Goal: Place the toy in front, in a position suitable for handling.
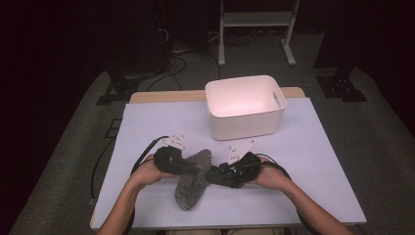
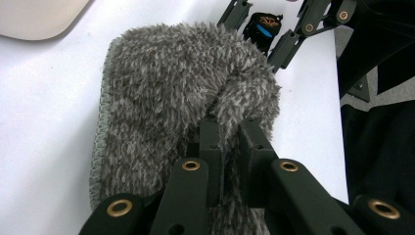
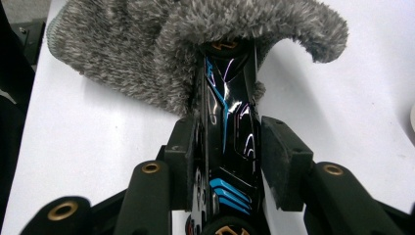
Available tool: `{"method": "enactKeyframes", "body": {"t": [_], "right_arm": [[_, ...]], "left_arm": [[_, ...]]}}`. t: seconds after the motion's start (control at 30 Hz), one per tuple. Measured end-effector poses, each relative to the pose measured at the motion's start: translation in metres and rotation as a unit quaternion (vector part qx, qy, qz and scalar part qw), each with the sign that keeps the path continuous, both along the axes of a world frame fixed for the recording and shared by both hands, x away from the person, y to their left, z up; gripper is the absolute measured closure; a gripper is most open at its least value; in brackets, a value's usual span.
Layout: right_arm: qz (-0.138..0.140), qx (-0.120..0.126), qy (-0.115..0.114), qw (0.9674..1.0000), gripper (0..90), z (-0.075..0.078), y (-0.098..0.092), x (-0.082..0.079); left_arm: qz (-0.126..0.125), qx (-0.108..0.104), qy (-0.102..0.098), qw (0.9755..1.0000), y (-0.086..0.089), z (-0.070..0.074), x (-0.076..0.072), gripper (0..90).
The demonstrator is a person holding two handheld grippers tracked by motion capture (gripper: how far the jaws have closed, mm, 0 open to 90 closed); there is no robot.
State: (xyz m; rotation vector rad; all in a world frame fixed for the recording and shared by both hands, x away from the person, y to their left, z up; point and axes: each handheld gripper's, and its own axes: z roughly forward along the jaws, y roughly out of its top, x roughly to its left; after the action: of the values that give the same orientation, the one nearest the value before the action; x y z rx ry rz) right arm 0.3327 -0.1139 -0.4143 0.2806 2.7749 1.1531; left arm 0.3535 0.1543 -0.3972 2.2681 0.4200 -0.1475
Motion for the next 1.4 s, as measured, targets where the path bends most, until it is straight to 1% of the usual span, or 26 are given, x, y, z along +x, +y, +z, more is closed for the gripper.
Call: {"method": "enactKeyframes", "body": {"t": [0.1,0.13,0.17,0.2,0.23,0.3,0.37,0.43,0.5,0.57,0.67,0.7,0.73,0.8,0.87,0.9,0.93,1.0,1.07,1.13,1.2,1.27,1.3,1.33,1.4], "right_arm": [[-0.007,-0.007,0.008,0.9999,57.0,0.001,0.003,0.000],[-0.006,-0.014,0.006,0.9999,55.6,0.001,0.004,0.001],[-0.005,-0.026,0.010,0.9996,54.6,0.000,0.006,0.002],[-0.003,-0.036,0.011,0.9993,53.8,-0.003,0.009,0.002],[-0.004,-0.041,0.010,0.9991,53.3,-0.007,0.011,0.001],[-0.006,-0.036,0.012,0.9993,54.0,-0.010,0.011,0.001],[-0.003,-0.023,0.014,0.9996,55.1,-0.011,0.008,0.001],[0.000,-0.017,0.010,0.9998,55.3,-0.010,0.005,0.001],[0.002,-0.019,-0.001,0.9998,55.5,-0.008,0.002,-0.001],[0.000,-0.019,-0.008,0.9998,55.7,-0.005,-0.004,-0.001],[-0.016,-0.018,-0.005,0.9997,55.7,-0.003,-0.020,0.002],[-0.019,-0.026,-0.006,0.9995,55.7,-0.004,-0.026,0.002],[-0.022,-0.032,-0.007,0.9992,55.7,-0.004,-0.031,0.002],[-0.021,-0.037,-0.006,0.9991,55.6,-0.004,-0.039,0.001],[-0.022,-0.050,-0.019,0.9983,55.6,-0.002,-0.044,0.000],[-0.021,-0.057,-0.022,0.9979,55.6,-0.001,-0.047,0.000],[-0.022,-0.058,-0.022,0.9978,55.6,-0.001,-0.049,0.001],[-0.023,-0.057,-0.023,0.9978,55.6,-0.001,-0.053,0.003],[-0.028,-0.053,-0.025,0.9979,55.6,-0.001,-0.055,0.005],[-0.027,-0.051,-0.028,0.9980,55.5,-0.003,-0.054,0.006],[-0.026,-0.048,-0.032,0.9980,55.5,-0.006,-0.051,0.004],[-0.026,-0.050,-0.038,0.9977,55.6,-0.009,-0.047,0.002],[-0.027,-0.043,-0.039,0.9979,55.5,-0.010,-0.046,0.001],[-0.031,-0.040,-0.032,0.9982,55.4,-0.009,-0.047,0.001],[-0.037,-0.032,-0.020,0.9986,54.7,-0.009,-0.048,0.000]], "left_arm": [[0.000,0.001,0.000,1.0000,0.000,-0.001,0.000,82.6],[-0.003,0.001,0.000,1.0000,0.000,-0.002,-0.001,82.5],[-0.002,0.001,-0.001,1.0000,0.000,-0.002,-0.001,82.5],[-0.002,0.003,-0.002,1.0000,0.000,-0.002,-0.001,82.5],[-0.002,0.005,-0.003,1.0000,0.000,-0.002,-0.001,82.5],[-0.003,0.001,0.000,1.0000,0.001,-0.002,-0.002,82.5],[-0.007,0.002,-0.003,1.0000,0.001,-0.001,-0.002,82.5],[-0.010,0.001,-0.006,0.9999,0.000,0.001,-0.003,82.5],[-0.011,0.002,-0.009,0.9999,0.000,0.003,-0.003,82.5],[-0.009,0.005,-0.010,0.9999,0.002,0.004,-0.003,82.6],[0.000,0.006,-0.009,0.9999,0.005,0.005,-0.002,82.6],[0.000,0.009,-0.010,0.9999,0.007,0.006,-0.001,82.5],[0.005,0.007,-0.011,0.9999,0.008,0.006,-0.001,82.6],[0.011,0.013,-0.015,0.9997,0.012,0.009,0.001,82.6],[0.022,0.020,-0.019,0.9994,0.017,0.012,0.004,82.6],[0.029,0.022,-0.021,0.9991,0.021,0.015,0.005,82.6],[0.033,0.023,-0.026,0.9988,0.025,0.018,0.006,82.6],[0.046,0.022,-0.034,0.9981,0.035,0.026,0.008,82.6],[0.059,0.032,-0.046,0.9967,0.044,0.035,0.009,82.6],[0.074,0.044,-0.059,0.9945,0.053,0.043,0.009,82.6],[0.089,0.061,-0.070,0.9917,0.060,0.047,0.008,82.5],[0.099,0.079,-0.073,0.9892,0.066,0.046,0.008,82.3],[0.105,0.083,-0.071,0.9886,0.067,0.043,0.008,82.2],[0.104,0.086,-0.068,0.9884,0.068,0.039,0.009,82.2],[0.102,0.085,-0.060,0.9893,0.067,0.031,0.008,81.4]]}}
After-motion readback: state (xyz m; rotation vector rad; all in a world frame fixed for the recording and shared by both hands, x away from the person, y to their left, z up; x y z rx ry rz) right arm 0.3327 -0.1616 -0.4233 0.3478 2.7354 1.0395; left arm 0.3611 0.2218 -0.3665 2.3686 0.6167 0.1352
